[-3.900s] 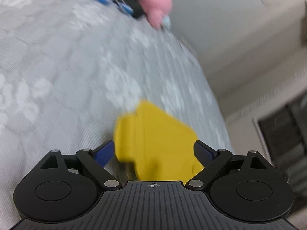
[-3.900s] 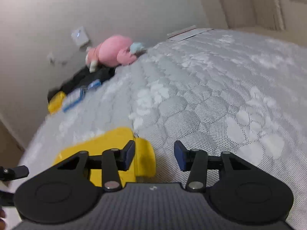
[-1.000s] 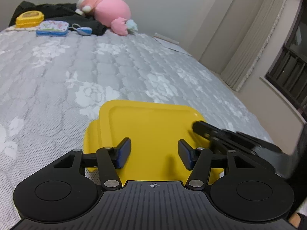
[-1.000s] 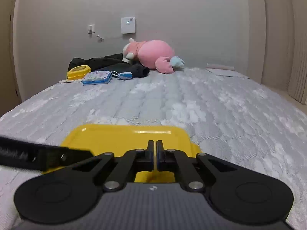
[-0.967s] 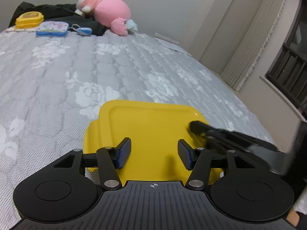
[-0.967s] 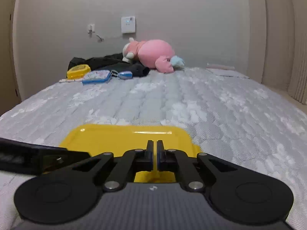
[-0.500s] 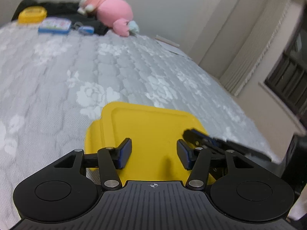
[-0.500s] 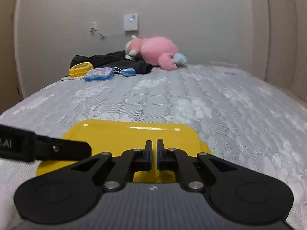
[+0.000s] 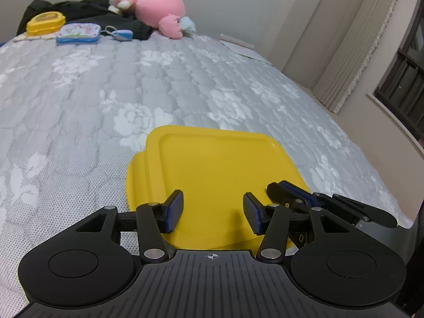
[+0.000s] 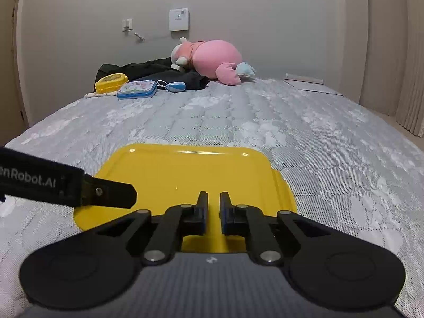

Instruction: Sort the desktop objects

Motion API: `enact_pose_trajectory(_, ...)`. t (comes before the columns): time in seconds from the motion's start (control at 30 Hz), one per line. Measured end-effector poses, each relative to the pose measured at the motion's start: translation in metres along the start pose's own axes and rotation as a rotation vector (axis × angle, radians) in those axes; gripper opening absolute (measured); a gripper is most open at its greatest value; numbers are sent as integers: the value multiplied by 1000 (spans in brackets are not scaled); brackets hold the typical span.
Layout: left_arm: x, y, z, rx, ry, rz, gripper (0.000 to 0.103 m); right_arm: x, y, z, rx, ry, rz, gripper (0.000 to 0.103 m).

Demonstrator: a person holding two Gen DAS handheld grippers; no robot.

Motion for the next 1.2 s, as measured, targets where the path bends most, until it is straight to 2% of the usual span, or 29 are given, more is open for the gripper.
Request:
enact_pose_trajectory(0.53,-1,0,-1,-1,-9,0,56,-2,-8,3,-12,-5,-10,13)
enact_pose_trajectory(0.67,1,7,3,-58,-4,-39,56,-4,-11,4,-13,-13,-12,14)
enact_pose_trajectory(0.7,1,10,5,-85,-12,-53,59,-4,-12,4,-13,-15,-12,15)
enact_pose_trajectory(0.73,1,11,8,-114,-27,-65,69,-3,-9,8,-21,-29,-6,15)
enact_pose_trajectory(0.8,1,10,12,-154,-48,-77,80,0,-6,17,-47,-64,9,15)
enact_pose_trajectory(0.83,2,9,13,-161,-52,-82,81,-1,-10,22,-59,-74,10,16)
enact_pose_trajectory(0.93,9,-4,10,-120,-31,-83,79,-6,-24,28,-65,-108,16,19)
enact_pose_trajectory(1.0,11,-9,9,-101,-21,-96,78,-11,-36,25,-16,-139,25,19)
enact_pose_trajectory(1.2,6,-16,5,-84,-83,-72,78,-12,-35,20,-34,-113,19,19)
Point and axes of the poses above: each gripper's, at about its wrist camera, not at the fingertips, and y roughly against the way its jaws point, x to its left, z to its top, the point moved 2 cm from there along -y, roughly the way its jaws point, and after that the axes turned 15 degrees about -z, right-handed, at the moved point
